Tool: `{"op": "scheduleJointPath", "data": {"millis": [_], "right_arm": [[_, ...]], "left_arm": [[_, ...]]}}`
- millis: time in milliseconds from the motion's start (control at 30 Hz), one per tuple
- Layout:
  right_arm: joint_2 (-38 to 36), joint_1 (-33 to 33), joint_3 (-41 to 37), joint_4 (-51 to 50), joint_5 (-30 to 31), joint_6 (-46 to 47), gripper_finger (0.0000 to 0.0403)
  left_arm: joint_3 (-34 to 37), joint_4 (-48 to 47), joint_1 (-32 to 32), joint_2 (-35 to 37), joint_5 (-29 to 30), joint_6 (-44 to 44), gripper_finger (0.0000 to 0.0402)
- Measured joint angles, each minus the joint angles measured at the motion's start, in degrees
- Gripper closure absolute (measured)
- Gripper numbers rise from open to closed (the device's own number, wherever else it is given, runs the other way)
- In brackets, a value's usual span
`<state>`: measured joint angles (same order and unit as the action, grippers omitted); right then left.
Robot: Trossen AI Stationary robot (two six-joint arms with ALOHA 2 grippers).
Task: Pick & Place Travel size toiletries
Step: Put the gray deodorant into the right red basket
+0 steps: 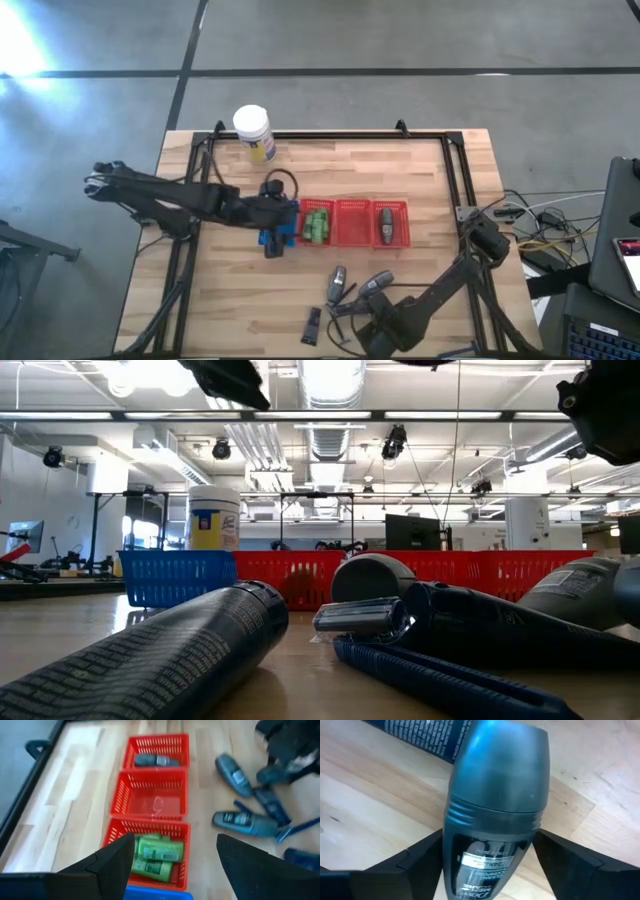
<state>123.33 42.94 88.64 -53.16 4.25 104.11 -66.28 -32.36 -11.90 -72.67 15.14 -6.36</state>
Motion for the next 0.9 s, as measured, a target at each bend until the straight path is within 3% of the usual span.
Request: {"op": "scheduleJointPath", "data": {"millis": [233,467,667,800,900], "right_arm": [[-1.79,0.42,-0.58,-0.50,0.18,-1.18,0.0211],[-8.97,0.54,-0.82,-3.25,4.60,4.00,0.0211],[-21.60,-0.76,-2.31,-20.66,14.36,18.20,0.0211],[-32.56,-5.37,-10.11,-22.61,16.83,21.41,0.0208],[-39.59,-11.46,-18.39,-17.06,16.87,17.03,0.0207]], "left_arm": [[0.00,-0.07,-0.04,4.82,3.30,-2.23,0.0115],[0.01,-0.39,-0.19,7.15,4.89,-2.29,0.0115],[0.04,-0.94,-0.96,7.37,5.37,-2.29,0.0115],[0.14,-0.94,-1.46,7.37,5.37,-2.28,0.0115],[0.34,-1.11,-1.73,7.39,5.37,-2.28,0.0115]]}}
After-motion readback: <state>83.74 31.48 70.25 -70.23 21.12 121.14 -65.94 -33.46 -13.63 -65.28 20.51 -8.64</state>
